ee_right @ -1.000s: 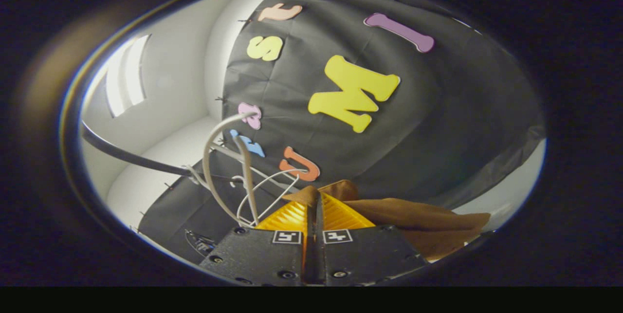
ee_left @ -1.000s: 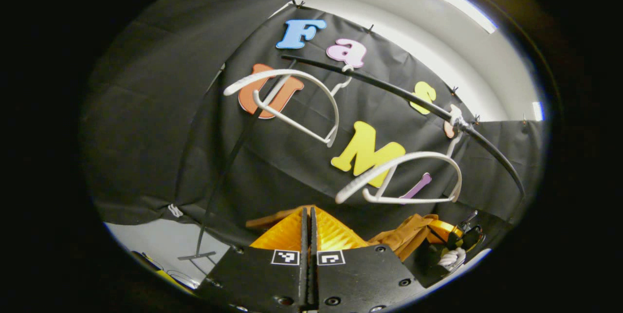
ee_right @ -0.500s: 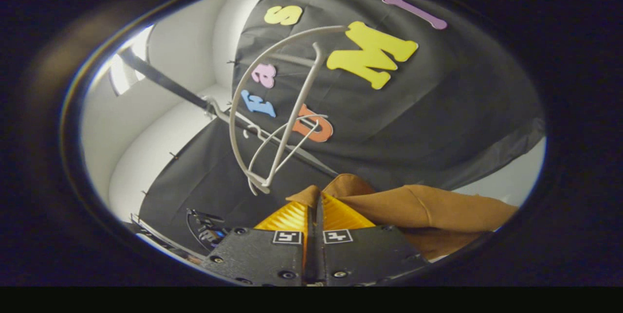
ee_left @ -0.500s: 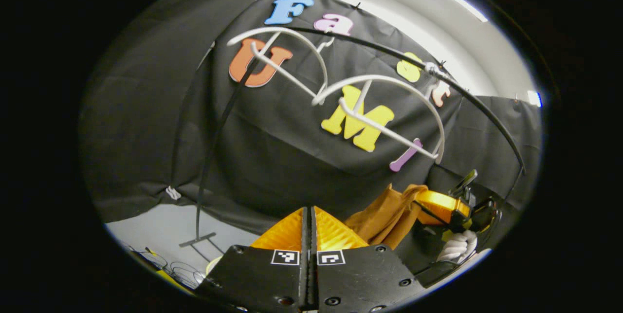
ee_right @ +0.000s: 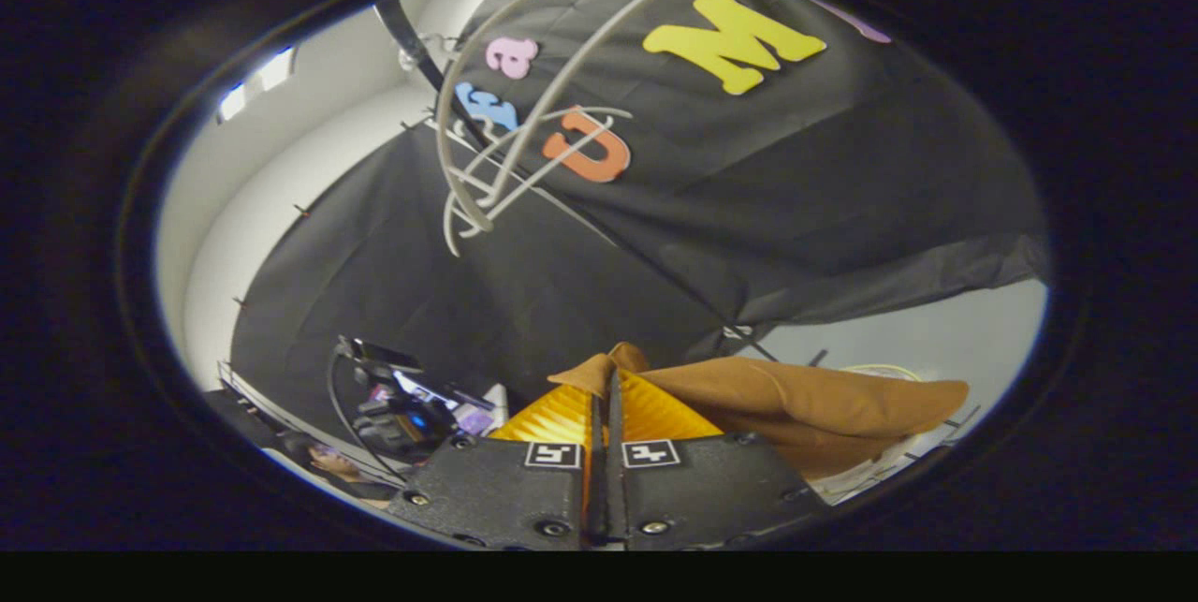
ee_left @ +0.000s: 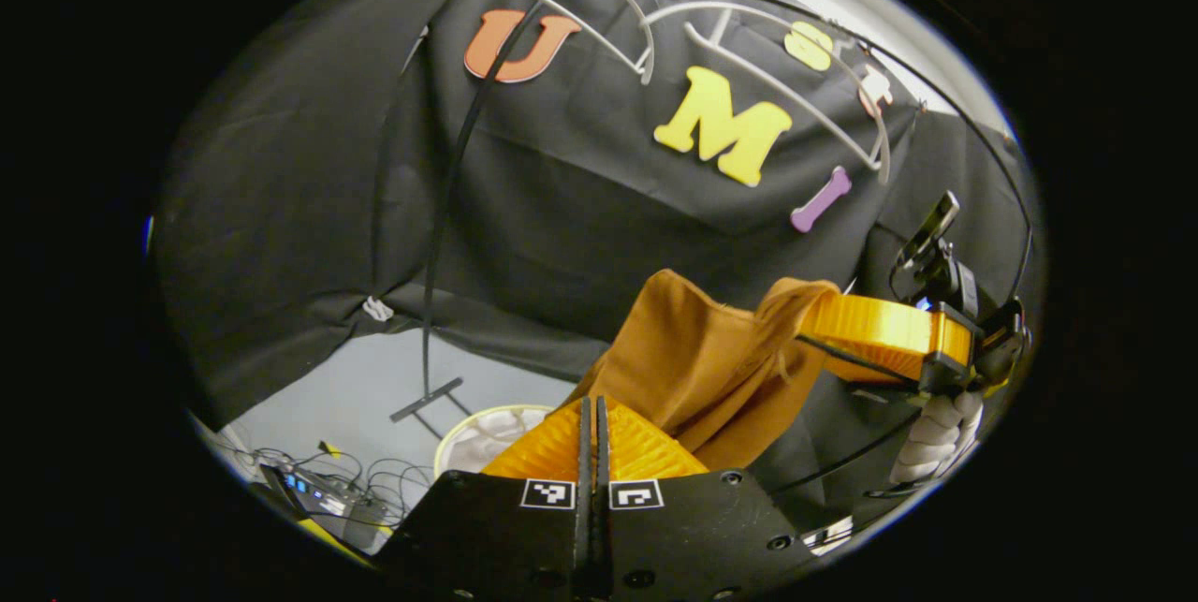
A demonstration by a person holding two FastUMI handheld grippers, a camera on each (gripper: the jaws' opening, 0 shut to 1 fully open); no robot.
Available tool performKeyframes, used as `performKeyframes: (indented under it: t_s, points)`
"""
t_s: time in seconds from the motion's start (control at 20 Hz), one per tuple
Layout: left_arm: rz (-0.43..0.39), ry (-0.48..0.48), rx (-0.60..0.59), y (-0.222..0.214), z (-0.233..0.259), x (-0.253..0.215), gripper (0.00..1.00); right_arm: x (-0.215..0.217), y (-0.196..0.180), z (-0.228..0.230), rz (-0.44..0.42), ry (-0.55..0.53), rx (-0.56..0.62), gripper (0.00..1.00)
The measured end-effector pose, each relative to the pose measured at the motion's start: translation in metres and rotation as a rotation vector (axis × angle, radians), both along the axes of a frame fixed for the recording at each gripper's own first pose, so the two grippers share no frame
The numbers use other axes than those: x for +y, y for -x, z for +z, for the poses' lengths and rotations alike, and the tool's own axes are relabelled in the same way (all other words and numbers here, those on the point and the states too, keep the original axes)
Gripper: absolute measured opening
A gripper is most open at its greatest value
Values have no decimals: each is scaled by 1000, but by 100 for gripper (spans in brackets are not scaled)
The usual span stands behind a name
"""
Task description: Grasp the clothes on the hanger with both hands and then place them into the laundry hamper below.
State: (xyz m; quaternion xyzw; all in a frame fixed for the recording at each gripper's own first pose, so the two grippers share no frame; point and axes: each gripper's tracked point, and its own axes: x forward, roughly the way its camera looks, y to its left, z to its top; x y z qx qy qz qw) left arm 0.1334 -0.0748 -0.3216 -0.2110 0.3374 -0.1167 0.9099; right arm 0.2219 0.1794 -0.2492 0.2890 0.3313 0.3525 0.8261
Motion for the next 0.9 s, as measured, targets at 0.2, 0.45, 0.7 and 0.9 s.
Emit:
performKeyframes:
  t_s: [0.2, 0.45, 0.7, 0.9]
  points:
    - [-74, -89, 81, 18, -39, -23, 5, -23, 7, -98, -62, 238, 156, 3]
    - [-107, -166, 222, 35, -101, -40, 0, -44, 26, -193, -81, 497, 325, 2]
    - [-108, -209, 302, 47, -128, -40, 0, -42, 28, -187, -104, 609, 339, 4]
    - [-111, -176, 280, 48, -128, -44, 25, -41, 18, -169, -148, 644, 295, 21]
